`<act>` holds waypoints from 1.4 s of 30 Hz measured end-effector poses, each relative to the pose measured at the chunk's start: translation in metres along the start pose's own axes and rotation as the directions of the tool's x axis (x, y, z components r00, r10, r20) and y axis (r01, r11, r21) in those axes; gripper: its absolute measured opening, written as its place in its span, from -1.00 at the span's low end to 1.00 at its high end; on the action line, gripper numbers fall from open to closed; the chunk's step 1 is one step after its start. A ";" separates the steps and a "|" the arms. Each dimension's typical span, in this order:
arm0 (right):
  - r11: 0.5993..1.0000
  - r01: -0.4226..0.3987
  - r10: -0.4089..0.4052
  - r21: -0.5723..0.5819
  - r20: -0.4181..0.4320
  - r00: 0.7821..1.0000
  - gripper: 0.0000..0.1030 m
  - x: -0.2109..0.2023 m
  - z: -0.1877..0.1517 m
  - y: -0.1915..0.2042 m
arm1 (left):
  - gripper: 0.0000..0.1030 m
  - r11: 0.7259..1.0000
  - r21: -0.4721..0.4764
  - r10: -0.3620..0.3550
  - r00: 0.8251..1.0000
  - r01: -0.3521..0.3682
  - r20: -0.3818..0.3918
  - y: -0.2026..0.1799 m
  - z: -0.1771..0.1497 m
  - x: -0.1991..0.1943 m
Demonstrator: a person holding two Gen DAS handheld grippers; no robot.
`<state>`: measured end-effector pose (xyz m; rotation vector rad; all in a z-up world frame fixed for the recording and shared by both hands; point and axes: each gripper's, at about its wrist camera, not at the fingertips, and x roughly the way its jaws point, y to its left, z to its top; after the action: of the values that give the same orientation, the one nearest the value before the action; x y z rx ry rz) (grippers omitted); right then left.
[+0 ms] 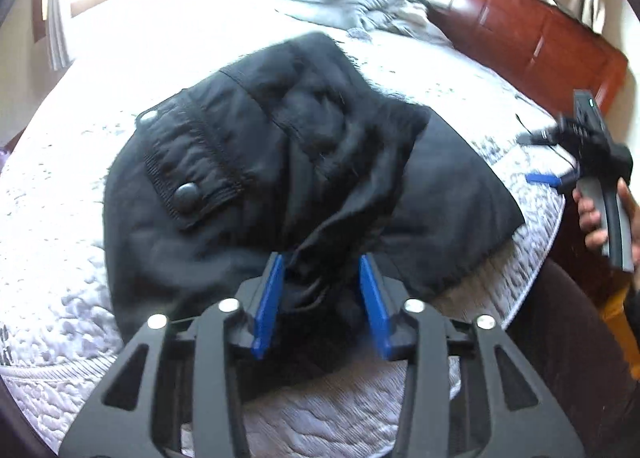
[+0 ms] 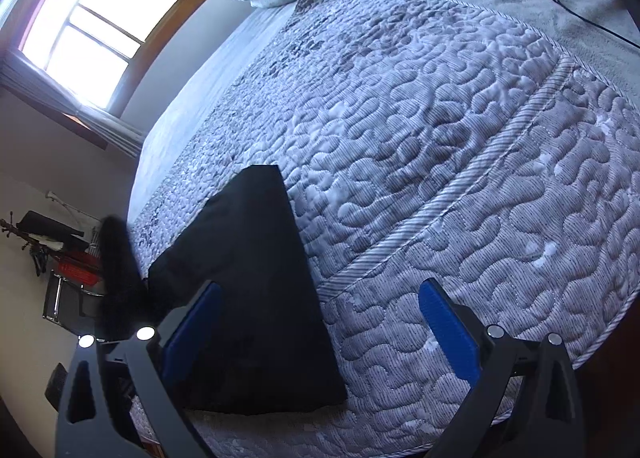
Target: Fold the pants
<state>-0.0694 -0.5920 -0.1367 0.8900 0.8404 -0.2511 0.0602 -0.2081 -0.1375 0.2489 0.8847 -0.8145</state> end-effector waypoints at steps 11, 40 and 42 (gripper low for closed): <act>0.962 -0.209 0.197 -0.178 -0.080 0.977 0.93 -0.002 -0.009 0.073 | 0.94 0.982 -0.187 0.066 0.984 -0.035 0.164 0.017 -0.017 -0.057; 0.889 -0.327 0.201 -0.320 -0.370 0.907 0.93 0.124 -0.043 0.196 | 0.95 0.781 -0.563 0.264 0.960 -0.271 -0.097 0.116 -0.040 -0.054; 0.884 -0.300 0.171 -0.358 -0.349 0.921 0.82 0.125 -0.045 0.201 | 0.95 0.776 -0.568 0.263 0.960 -0.272 -0.100 0.118 -0.042 -0.053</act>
<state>0.0929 -0.4144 -0.1269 0.6357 1.0151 0.2841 0.1014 -0.0785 -0.1377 -0.1587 1.0434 -0.2471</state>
